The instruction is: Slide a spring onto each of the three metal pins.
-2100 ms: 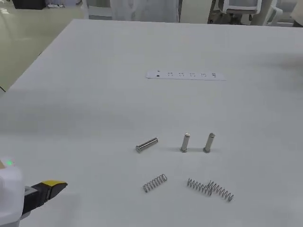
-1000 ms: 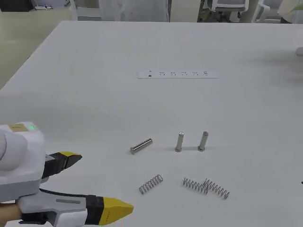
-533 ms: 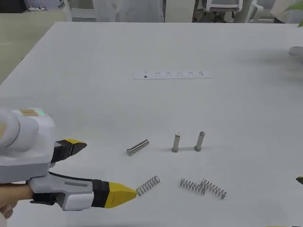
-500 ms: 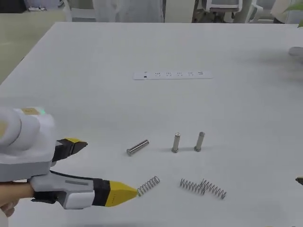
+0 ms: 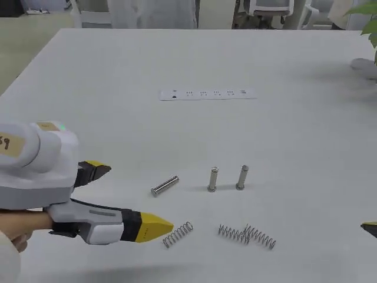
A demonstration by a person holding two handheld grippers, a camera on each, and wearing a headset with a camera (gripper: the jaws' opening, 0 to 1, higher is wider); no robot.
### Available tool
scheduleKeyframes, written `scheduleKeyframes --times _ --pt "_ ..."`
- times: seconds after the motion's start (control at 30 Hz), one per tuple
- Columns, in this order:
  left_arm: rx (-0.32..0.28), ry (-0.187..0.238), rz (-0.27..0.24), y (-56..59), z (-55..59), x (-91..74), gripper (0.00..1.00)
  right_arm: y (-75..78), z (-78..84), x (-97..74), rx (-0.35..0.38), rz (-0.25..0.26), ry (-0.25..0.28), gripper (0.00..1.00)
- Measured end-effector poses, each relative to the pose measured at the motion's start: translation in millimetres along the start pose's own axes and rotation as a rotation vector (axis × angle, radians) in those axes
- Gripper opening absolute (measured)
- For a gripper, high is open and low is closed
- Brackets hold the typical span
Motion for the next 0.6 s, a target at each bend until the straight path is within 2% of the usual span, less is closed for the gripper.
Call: scheduleKeyframes --times 0.07,0.3,0.6 --pt "0.013 -0.006 0.004 -0.3 -4.4 3.2 0.93 0.3 -0.2 0.3 -0.003 0.001 -0.001 0.99" --pt "0.042 0.001 0.025 -1.4 -19.8 16.5 0.92 -0.4 0.0 0.4 -0.003 0.003 -0.003 0.99" --pt "0.086 -0.028 0.051 -4.3 -29.4 36.7 0.91 -2.8 3.5 2.6 0.012 -0.002 -0.009 0.99"
Point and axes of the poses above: the centre of the closed fingertips' face, and the gripper's own axes: x roughly forward along the fingers, y roughly to its right, z roughly out of its underside, the point moved 9 cm from there along -x, roughly backward along the fingers, and after that the axes turned 3 degrees about -z, right-handed, at the moved point
